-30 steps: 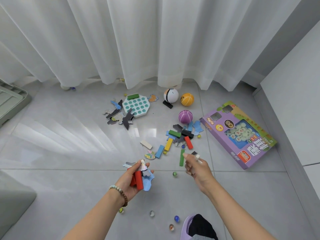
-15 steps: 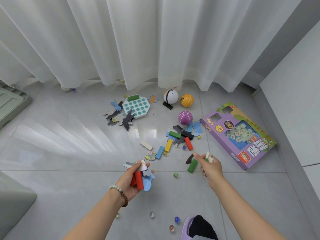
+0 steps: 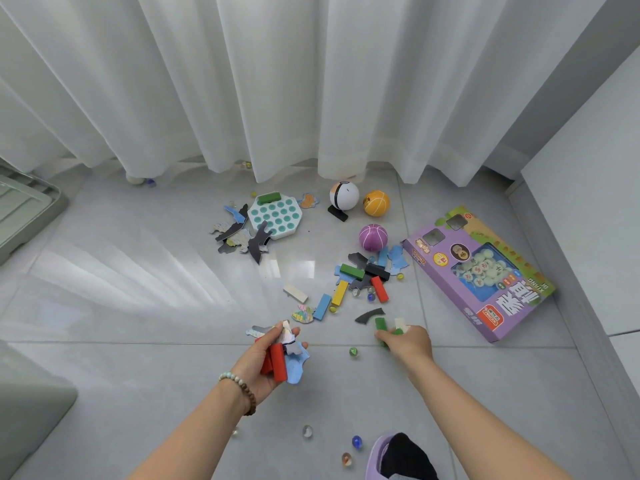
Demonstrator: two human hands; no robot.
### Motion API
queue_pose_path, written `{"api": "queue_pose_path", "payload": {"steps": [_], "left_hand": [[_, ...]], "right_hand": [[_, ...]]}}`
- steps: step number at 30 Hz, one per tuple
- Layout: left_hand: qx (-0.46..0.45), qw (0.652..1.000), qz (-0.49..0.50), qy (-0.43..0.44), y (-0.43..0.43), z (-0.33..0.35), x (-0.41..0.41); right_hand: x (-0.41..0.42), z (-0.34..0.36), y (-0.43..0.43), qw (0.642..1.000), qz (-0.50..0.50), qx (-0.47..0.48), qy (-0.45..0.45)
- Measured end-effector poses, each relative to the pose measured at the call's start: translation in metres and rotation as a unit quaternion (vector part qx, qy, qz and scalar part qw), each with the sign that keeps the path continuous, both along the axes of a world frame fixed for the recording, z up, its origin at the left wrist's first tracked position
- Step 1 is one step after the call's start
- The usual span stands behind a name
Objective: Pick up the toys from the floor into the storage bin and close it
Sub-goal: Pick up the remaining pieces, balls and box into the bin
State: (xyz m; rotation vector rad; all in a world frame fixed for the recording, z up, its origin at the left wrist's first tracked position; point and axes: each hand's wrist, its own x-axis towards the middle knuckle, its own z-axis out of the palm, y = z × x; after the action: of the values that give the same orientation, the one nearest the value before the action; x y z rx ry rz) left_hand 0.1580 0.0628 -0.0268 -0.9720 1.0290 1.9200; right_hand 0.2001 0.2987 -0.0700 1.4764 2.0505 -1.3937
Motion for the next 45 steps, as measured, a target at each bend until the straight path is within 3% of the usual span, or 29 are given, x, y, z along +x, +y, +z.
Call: {"api": "queue_pose_path", "payload": {"steps": [4,7,13,17,22,27,33,39,45], "left_hand": [[0.000,1.000,0.014,0.012,0.001,0.008,-0.007],[0.019,0.998,0.031,0.045,0.000,0.036,-0.022],[0.016,0.988,0.061,0.141,-0.063,0.142,-0.052],[-0.018,0.973,0.118,0.196,-0.152,0.219,-0.046],[-0.086,0.946,0.219,0.225,-0.292,0.263,-0.001],[-0.131,0.904,0.367,0.175,-0.418,0.253,0.073],[-0.153,0.880,0.439,0.100,-0.520,0.208,0.142],[-0.194,0.895,0.400,0.025,-0.553,0.196,0.160],[-0.253,0.906,0.335,0.051,-0.549,0.206,0.151]], "right_hand": [[-0.006,0.029,-0.018,0.975,-0.062,-0.169,0.128],[-0.021,0.072,-0.035,0.936,-0.032,-0.278,0.214],[-0.077,0.191,-0.099,0.905,0.137,-0.312,0.256],[-0.101,0.265,-0.193,0.888,0.240,-0.322,0.223],[-0.094,0.302,-0.346,0.853,0.344,-0.367,0.143],[-0.055,0.298,-0.493,0.816,0.323,-0.479,-0.009],[-0.019,0.254,-0.635,0.811,0.311,-0.486,-0.095],[-0.003,0.243,-0.658,0.814,0.384,-0.426,-0.093],[-0.029,0.245,-0.620,0.826,0.420,-0.373,-0.045]]}}
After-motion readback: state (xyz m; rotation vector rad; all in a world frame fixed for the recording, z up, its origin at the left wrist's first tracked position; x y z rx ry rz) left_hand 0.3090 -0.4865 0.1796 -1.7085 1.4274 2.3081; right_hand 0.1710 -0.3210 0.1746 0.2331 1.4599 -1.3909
